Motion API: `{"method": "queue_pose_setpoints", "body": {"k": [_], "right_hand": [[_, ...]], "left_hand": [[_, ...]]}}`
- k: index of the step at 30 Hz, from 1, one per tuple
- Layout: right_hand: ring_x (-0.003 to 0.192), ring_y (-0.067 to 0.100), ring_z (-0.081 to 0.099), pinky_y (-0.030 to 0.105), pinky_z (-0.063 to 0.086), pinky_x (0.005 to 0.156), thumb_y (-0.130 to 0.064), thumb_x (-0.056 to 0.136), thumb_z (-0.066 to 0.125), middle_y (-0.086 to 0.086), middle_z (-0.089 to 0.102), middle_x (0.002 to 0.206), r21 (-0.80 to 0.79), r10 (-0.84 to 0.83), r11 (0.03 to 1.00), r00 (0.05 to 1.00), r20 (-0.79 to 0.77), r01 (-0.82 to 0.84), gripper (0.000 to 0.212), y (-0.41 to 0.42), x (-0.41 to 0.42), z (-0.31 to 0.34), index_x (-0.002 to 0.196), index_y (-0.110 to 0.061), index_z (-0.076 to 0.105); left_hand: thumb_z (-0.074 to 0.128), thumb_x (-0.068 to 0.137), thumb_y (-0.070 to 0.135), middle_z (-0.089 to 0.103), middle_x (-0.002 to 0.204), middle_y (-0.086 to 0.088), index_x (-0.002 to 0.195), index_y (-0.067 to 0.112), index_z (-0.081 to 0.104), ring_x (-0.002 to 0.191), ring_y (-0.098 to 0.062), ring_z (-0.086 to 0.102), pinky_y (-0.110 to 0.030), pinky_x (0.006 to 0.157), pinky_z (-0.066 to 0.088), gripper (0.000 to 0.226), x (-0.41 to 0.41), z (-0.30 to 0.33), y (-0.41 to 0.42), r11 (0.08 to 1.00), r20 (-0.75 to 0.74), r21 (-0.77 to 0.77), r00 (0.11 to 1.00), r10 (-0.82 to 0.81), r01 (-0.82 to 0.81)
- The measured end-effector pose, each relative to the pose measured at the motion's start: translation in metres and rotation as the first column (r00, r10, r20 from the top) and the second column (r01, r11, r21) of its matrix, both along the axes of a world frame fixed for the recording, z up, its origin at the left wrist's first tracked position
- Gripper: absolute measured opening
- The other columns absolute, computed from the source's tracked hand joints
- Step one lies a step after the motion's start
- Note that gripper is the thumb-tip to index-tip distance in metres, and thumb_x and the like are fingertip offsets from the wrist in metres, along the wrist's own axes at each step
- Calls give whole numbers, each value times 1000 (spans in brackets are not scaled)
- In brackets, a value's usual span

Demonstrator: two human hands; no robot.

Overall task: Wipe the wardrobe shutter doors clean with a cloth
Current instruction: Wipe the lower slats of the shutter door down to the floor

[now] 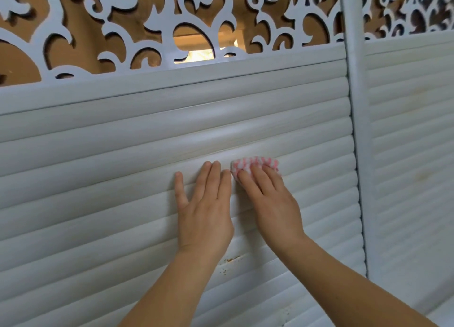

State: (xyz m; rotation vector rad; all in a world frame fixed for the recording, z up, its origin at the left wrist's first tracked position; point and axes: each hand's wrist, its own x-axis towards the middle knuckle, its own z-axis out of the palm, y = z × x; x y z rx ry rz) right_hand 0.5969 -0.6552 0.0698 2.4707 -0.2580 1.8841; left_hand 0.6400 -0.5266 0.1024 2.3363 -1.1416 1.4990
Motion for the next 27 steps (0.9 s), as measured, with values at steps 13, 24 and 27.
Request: {"method": "queue_pose_setpoints", "body": {"k": [13,24,27], "right_hand": [[120,18,41,36,44,94,1,87,54,5,50,130,296,-15,955,999,43,2,44,-34,-19,20,126,-19,59],[101,32,48,41,55,73,-21,82,42,14,64,108,-23,-8,1000,998,58,9,38,8,9,51,108,-19,70],[98,37,54,45,55,73,-14,80,38,15,64,107,-21,-82,996,995,55,83,45,-9,5,50,114,-16,68]], "left_hand": [[23,70,6,47,139,-13,122,6,59,132,-25,33,-66,102,14,64,9,-5,4,997,80,62,996,41,-46],[27,72,9,51,135,-12,118,9,61,131,-24,38,-66,103,14,57,12,-3,7,997,120,67,992,29,-38],[27,72,8,49,138,-12,121,8,59,131,-24,38,-67,103,13,59,16,-6,5,998,125,61,992,26,-34]]}}
